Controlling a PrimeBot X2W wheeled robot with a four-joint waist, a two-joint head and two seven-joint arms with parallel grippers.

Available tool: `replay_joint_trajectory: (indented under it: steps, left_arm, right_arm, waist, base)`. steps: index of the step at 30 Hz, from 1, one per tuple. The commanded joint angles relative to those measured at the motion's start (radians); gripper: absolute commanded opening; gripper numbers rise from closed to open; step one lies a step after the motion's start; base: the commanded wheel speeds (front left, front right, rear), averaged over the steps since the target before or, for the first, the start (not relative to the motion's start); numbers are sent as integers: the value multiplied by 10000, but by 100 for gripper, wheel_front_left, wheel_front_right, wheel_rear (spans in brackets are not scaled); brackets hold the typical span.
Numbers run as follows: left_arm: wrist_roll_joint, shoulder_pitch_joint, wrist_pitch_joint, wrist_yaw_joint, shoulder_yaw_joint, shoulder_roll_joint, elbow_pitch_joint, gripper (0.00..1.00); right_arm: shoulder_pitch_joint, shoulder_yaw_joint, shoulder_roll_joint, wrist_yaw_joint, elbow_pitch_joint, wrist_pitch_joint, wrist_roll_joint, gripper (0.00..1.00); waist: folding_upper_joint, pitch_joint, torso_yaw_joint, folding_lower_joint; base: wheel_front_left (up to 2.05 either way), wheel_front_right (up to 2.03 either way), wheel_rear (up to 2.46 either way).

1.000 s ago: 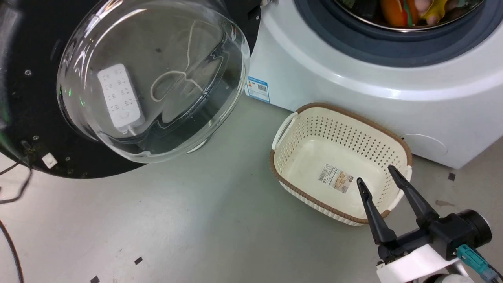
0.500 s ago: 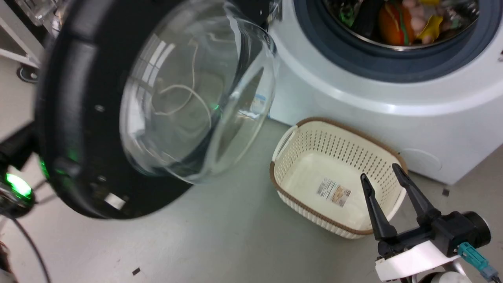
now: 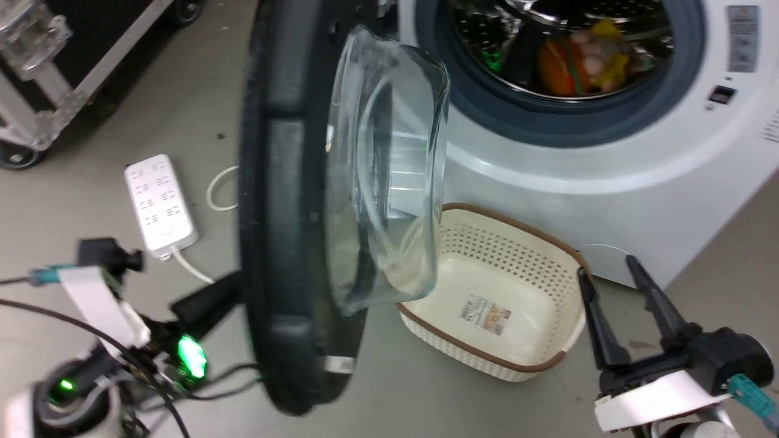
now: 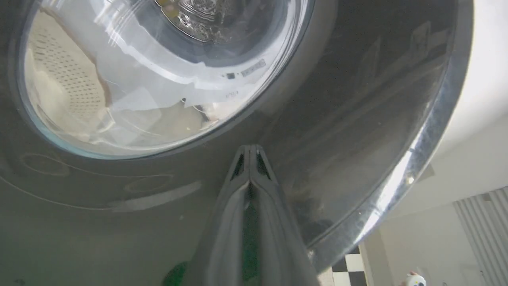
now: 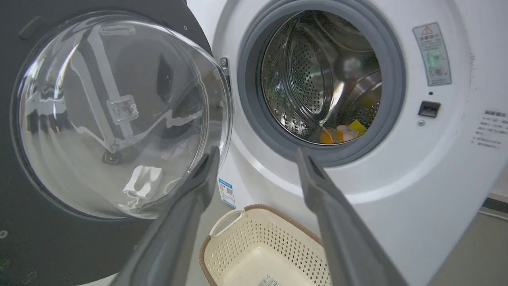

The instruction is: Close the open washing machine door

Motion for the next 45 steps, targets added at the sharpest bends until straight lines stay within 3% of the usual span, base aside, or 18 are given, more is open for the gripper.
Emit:
replay_joint_trajectory:
  steps: [1, 3, 7, 14, 18, 23, 34, 40, 45]
  left_arm:
    - [-583, 388, -272, -3, -361, -98, -207, 0]
    - [-1583, 806, -888, -39, -1179, -107, -345, 0]
    - [-2486, 1449, -2337, -586, -2921, -111, -473, 0]
    - [-2656, 1244, -4536, -1300, -4820, -112, -163, 0]
    - [-2667, 459, -6048, -1575, -5829, -113, 511, 0]
    - [-2636, -393, -7244, -1697, -6311, -113, 1155, 0]
    - [-2747, -3532, -11212, -1812, -6537, -114, 3796, 0]
    - [-2786, -4715, -12443, -1827, -6490, -114, 4618, 0]
    - [-2596, -4439, -12609, -1829, -6561, -114, 4327, 0]
  right_arm:
    - [14, -194, 85, 8, 62, -45, -56, 100]
    - [-39, -489, 141, 8, 106, -45, -38, 100]
    - [-162, -948, 217, 8, 186, -45, -28, 100]
    - [-488, -1241, 268, 8, 157, -45, 2, 100]
    - [-692, -1279, 295, 8, 236, -45, 145, 100]
    - [-864, -1215, 307, 8, 326, -45, 347, 100]
    - [-1153, -966, 312, 8, 666, -45, 1216, 100]
    - [-1135, -879, 312, 8, 771, -46, 1410, 100]
    - [-1053, -940, 313, 8, 631, -46, 1324, 100]
  waist:
    - [0, 7, -394, 1]
    - [0, 34, -693, 1]
    - [0, 190, -1372, 1]
    - [0, 823, -2583, 1]
    - [0, 1406, -3719, 1]
    - [0, 1830, -4660, 1]
    - [0, 2565, -6697, 1]
    - [0, 2511, -6933, 1]
    - [0, 2176, -6441, 1]
  base:
    - [0, 0, 0]
    - [0, 0, 0]
    - [0, 0, 0]
    - [0, 0, 0]
    - [0, 0, 0]
    - [0, 0, 0]
    - [0, 0, 0]
    - [0, 0, 0]
    - [0, 0, 0]
